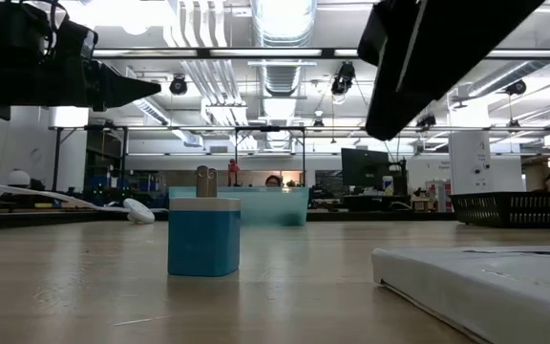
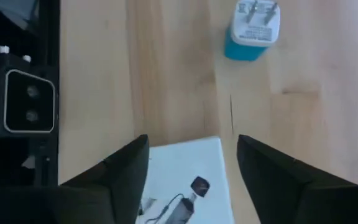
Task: Pick and place items into bin
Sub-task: Put the card reader box into the top black bin
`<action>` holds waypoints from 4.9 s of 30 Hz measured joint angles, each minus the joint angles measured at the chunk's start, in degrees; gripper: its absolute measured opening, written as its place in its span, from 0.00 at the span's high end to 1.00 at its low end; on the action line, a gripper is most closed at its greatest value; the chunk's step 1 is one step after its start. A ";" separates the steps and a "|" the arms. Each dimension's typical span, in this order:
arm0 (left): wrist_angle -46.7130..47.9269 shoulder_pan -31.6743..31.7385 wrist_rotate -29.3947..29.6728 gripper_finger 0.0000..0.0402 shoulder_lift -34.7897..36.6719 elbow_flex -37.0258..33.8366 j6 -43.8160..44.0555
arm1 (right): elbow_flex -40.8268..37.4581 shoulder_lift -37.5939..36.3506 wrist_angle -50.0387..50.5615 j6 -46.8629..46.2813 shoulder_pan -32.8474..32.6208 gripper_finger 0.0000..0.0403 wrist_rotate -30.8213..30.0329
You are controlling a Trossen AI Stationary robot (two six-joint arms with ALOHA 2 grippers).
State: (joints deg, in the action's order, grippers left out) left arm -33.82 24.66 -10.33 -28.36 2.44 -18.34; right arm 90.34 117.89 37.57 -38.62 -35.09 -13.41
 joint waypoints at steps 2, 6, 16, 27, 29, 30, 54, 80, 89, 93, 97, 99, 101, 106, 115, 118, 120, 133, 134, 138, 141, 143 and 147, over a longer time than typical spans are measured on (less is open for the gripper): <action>-0.28 0.00 0.00 0.96 -0.01 0.00 -0.01 | 0.91 0.75 -0.22 -2.59 -0.08 0.40 0.17; -0.98 0.00 -0.02 0.96 0.02 0.00 -0.03 | 1.58 2.05 -0.21 -3.95 -0.62 0.39 1.71; -0.82 0.00 -0.07 0.96 -0.11 -0.02 0.00 | 1.58 2.39 0.02 -4.74 -0.92 0.45 1.90; -2.01 0.00 -0.07 0.96 -0.04 -0.13 1.43 | 1.56 2.39 -2.68 -4.51 -1.03 0.46 -1.18; -2.13 0.00 -0.05 0.96 0.00 -0.13 1.32 | 1.56 2.39 -2.65 -4.06 -1.03 0.46 -1.18; -2.04 0.00 -0.06 0.96 -0.02 -0.13 1.43 | 1.56 2.39 -2.62 -3.51 -1.03 0.46 -1.18; -1.68 0.00 -0.04 0.96 -1.26 -0.13 1.54 | 1.49 2.29 -5.10 5.12 -3.07 0.53 8.87; -2.15 -0.02 -0.02 0.96 -1.99 -0.17 1.63 | 1.82 5.87 -2.88 -3.15 -4.22 0.51 10.27; -2.19 -0.02 -0.02 0.96 -2.28 -0.17 1.62 | 1.73 5.89 -1.47 -1.63 -4.22 0.51 10.23; -2.17 -0.02 -0.02 0.96 -2.65 -0.17 1.55 | 1.73 5.89 -0.32 -1.52 -4.29 0.53 10.27; -2.17 -0.02 -0.02 0.96 -2.92 -0.17 1.54 | 1.73 5.89 -0.44 -1.70 -4.40 0.55 12.41; -2.20 -0.02 -0.02 0.96 -2.90 -0.17 1.52 | 1.84 5.92 -0.44 -1.74 -4.44 0.57 13.83; -2.21 -0.02 -0.02 0.96 -2.89 -0.17 1.52 | 1.93 5.94 -1.08 -1.68 -4.59 0.59 13.92; -2.81 -0.02 -0.02 0.96 -2.95 -0.17 1.54 | 1.04 5.94 0.16 -0.59 -4.67 0.63 13.49; -3.30 -0.02 -0.02 0.96 -3.95 -0.17 1.54 | -2.79 5.81 -3.65 1.72 -4.51 0.65 13.17; -3.56 0.00 -0.02 0.96 -3.89 -0.17 1.57 | -3.10 6.76 -4.10 2.62 -4.51 0.66 13.44; -3.56 -0.02 -0.03 0.96 -3.89 -0.17 1.56 | -3.07 7.20 -3.60 2.49 -4.39 0.68 14.95; -3.39 -0.01 -0.04 0.96 -4.15 -0.17 1.59 | -0.97 7.00 -0.24 0.52 -3.40 0.97 16.67; -3.39 -0.02 -0.04 0.96 -4.15 -0.17 1.59 | -0.36 7.06 0.61 0.05 -3.21 0.97 16.90; -3.39 -0.02 -0.04 0.96 -4.13 -0.17 1.59 | 2.34 7.08 7.60 0.03 -2.48 0.98 16.38; -3.43 -0.01 -0.04 0.96 -4.13 -0.17 1.59 | 4.46 6.35 12.58 -0.02 -2.06 0.98 13.48; -3.42 0.00 -0.04 0.96 -4.11 -0.17 1.59 | 5.88 5.47 15.57 -0.03 -1.76 0.98 10.64; -3.47 0.00 -0.04 0.96 -4.13 -0.17 1.59 | 7.56 3.47 20.76 -2.02 -1.17 0.98 4.10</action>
State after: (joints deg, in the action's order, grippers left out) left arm -37.30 24.67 -10.37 -32.49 2.26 -16.75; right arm 97.89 121.37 58.33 -40.64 -36.26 -9.31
